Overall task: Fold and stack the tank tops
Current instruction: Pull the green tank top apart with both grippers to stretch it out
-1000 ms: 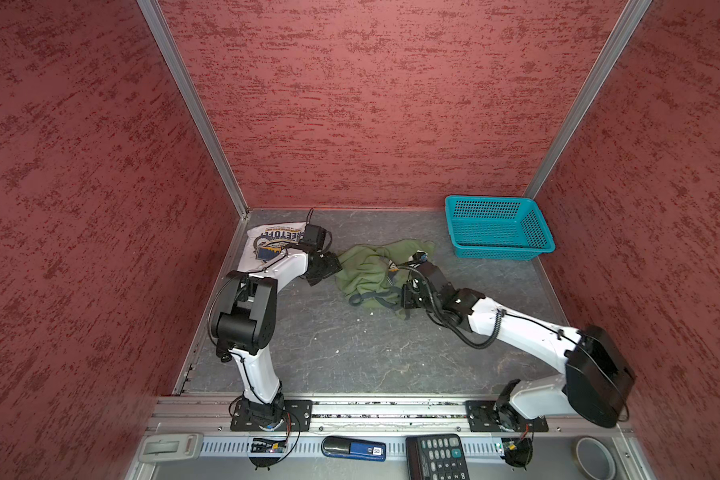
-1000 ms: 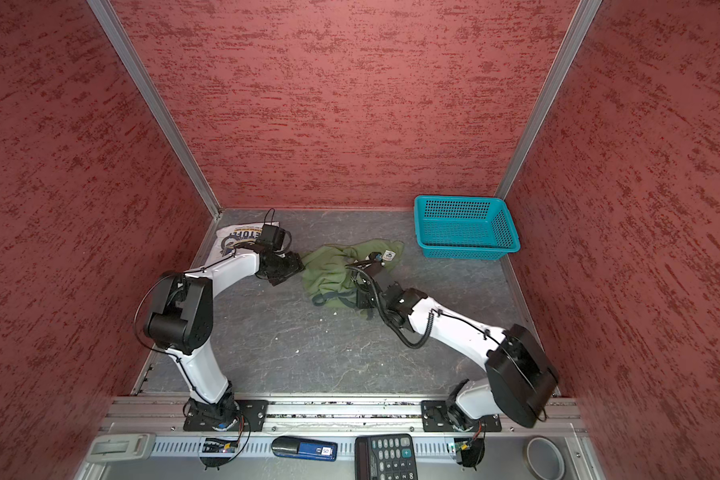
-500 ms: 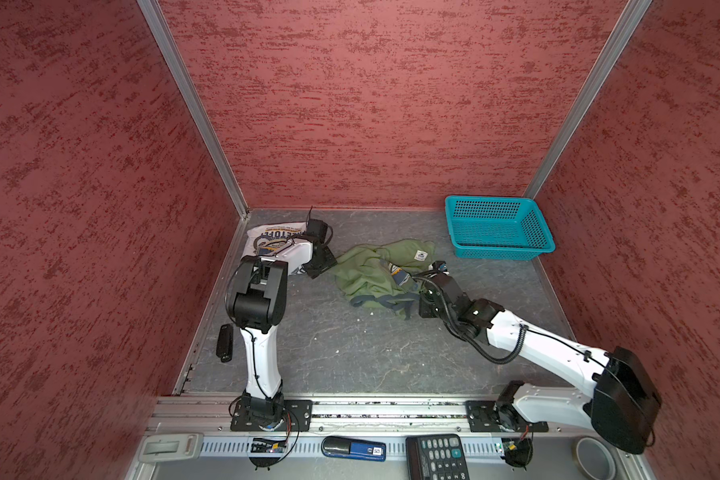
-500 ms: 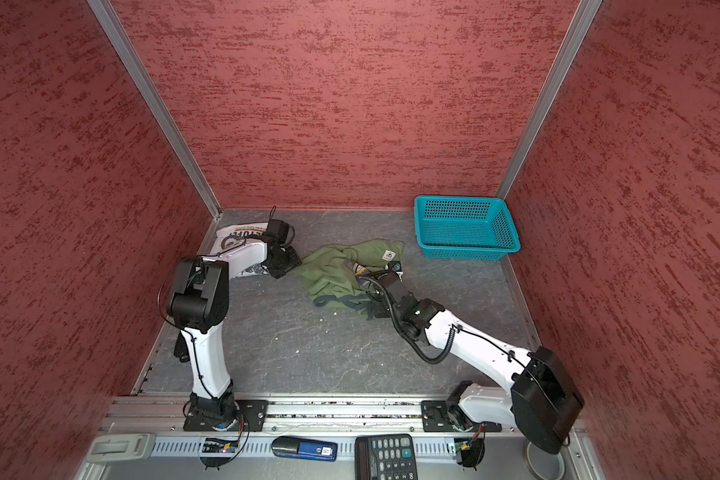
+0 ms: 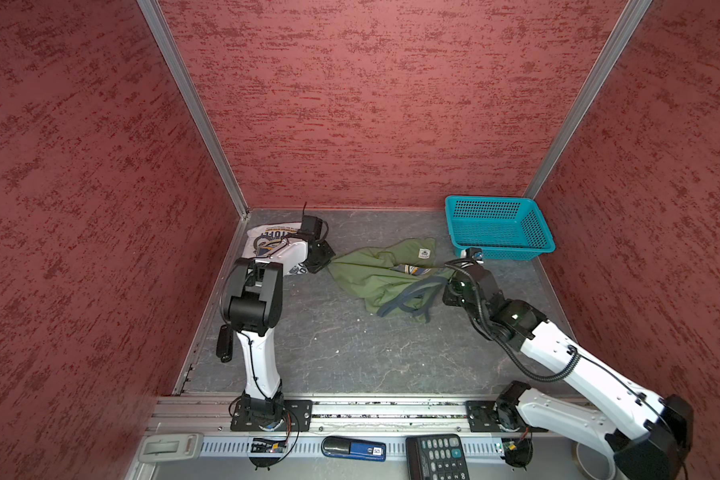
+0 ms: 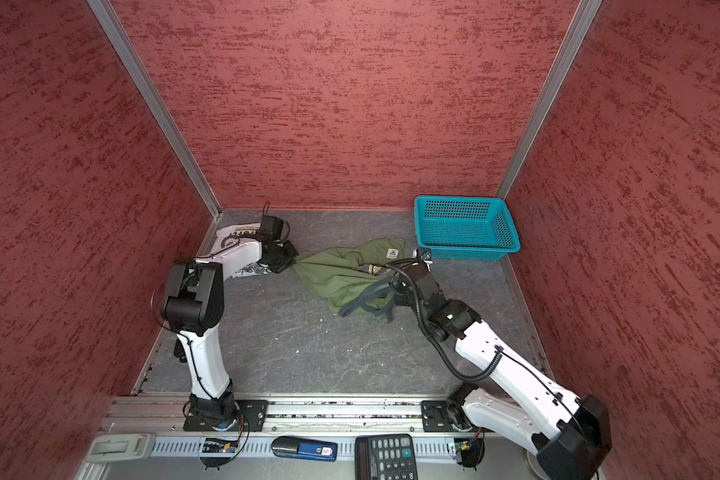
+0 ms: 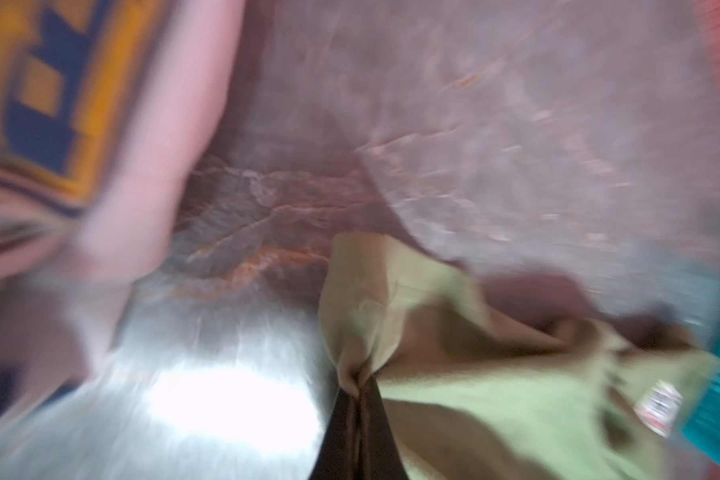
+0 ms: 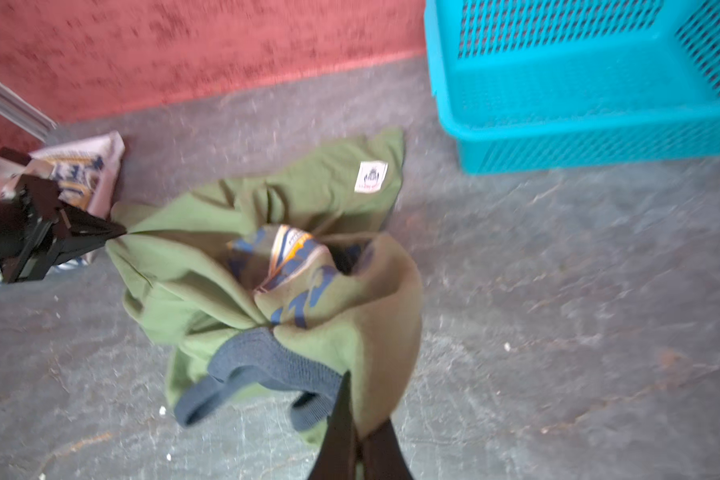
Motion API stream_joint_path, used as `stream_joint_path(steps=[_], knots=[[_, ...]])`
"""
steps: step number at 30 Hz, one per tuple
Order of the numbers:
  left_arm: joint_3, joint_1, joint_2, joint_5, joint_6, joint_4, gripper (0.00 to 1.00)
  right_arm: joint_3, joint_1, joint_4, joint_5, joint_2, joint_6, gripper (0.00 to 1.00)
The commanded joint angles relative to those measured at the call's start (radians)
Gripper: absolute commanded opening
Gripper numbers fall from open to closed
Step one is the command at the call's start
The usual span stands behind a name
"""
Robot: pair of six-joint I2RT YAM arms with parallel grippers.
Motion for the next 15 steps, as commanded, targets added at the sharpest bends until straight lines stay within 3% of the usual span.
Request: stream_joint_path(steps=[1, 5, 10, 12, 15], knots=[[0.087, 0.038, -0.256, -0.031, 0.014, -0.025, 0.00, 0.120, -0.009, -0.024, 0.087, -0.042, -0.090, 0.00], [0.099, 0.042, -0.515, -0.145, 0.055, -0.061, 0.00, 0.250, -0.010, -0.044, 0.107, -0.041, -0.141, 0.00], [-0.063, 0.065, -0.705, -0.186, 0.054, -0.060, 0.00, 0.243, -0.017, -0.026, 0.113, -0.028, -0.147, 0.00], [-0.152, 0.092, -0.723, -0.164, 0.040, -0.059, 0.00, 0.209, -0.032, -0.018, 0.092, -0.001, -0.136, 0.00], [-0.277, 0.147, -0.712, -0.044, 0.022, -0.015, 0.00, 0.132, -0.077, 0.038, -0.021, 0.055, -0.122, 0.00]])
